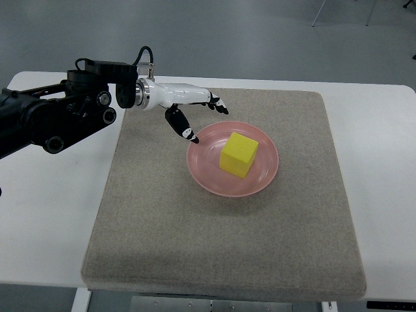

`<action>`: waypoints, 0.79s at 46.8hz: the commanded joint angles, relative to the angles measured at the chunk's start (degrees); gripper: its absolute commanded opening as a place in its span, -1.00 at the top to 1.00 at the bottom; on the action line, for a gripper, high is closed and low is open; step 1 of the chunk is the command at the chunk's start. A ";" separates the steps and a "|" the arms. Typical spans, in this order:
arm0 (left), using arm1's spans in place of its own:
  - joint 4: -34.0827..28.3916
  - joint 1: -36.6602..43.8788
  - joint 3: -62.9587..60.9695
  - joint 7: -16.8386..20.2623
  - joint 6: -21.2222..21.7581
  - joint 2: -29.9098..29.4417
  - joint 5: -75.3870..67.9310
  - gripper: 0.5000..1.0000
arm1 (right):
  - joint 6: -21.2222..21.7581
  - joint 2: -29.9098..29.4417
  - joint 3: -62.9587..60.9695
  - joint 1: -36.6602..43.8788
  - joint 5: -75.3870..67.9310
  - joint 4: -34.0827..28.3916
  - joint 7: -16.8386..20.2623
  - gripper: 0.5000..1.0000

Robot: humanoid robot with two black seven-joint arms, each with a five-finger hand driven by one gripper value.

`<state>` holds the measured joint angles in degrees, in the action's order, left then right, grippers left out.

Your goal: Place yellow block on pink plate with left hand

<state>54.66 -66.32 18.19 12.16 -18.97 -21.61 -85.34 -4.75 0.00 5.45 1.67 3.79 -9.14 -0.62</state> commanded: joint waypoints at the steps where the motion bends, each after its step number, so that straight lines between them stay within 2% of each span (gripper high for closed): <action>1: -2.01 0.14 0.36 0.14 -0.01 -0.28 0.00 -0.54 | -0.08 0.00 0.00 0.00 -0.01 0.00 0.00 -0.69; 9: -7.28 0.14 0.45 0.40 0.25 -0.45 0.00 -0.54 | 0.01 0.00 0.00 0.00 -0.01 0.00 0.00 -0.69; 13: -9.74 0.23 0.27 0.93 2.18 -0.45 -0.08 -0.55 | 0.01 0.00 0.00 0.00 -0.01 0.00 0.00 -0.69; 16: -11.76 0.32 0.01 1.46 4.12 -0.45 0.00 -0.57 | 0.01 0.00 0.00 0.00 -0.01 0.00 0.00 -0.69; 19: -13.87 0.32 0.01 1.72 6.05 -0.37 0.00 -0.77 | 0.01 0.00 0.00 0.00 -0.01 0.00 0.00 -0.69; 22: -15.72 0.32 0.01 1.90 8.07 -0.28 0.53 -0.82 | 0.01 0.00 0.00 0.00 -0.01 0.00 0.00 -0.69; 28: -19.06 0.84 0.01 2.08 12.72 0.16 5.00 -0.83 | 0.01 0.00 0.00 0.00 -0.01 0.00 0.00 -0.69; 37: -22.40 3.30 -0.34 2.16 22.83 1.39 15.11 -0.83 | 0.01 0.00 0.00 0.00 -0.01 0.00 0.00 -0.69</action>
<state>33.26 -63.60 17.79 14.31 0.83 -20.85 -72.84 -4.75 0.00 5.45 1.67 3.78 -9.14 -0.61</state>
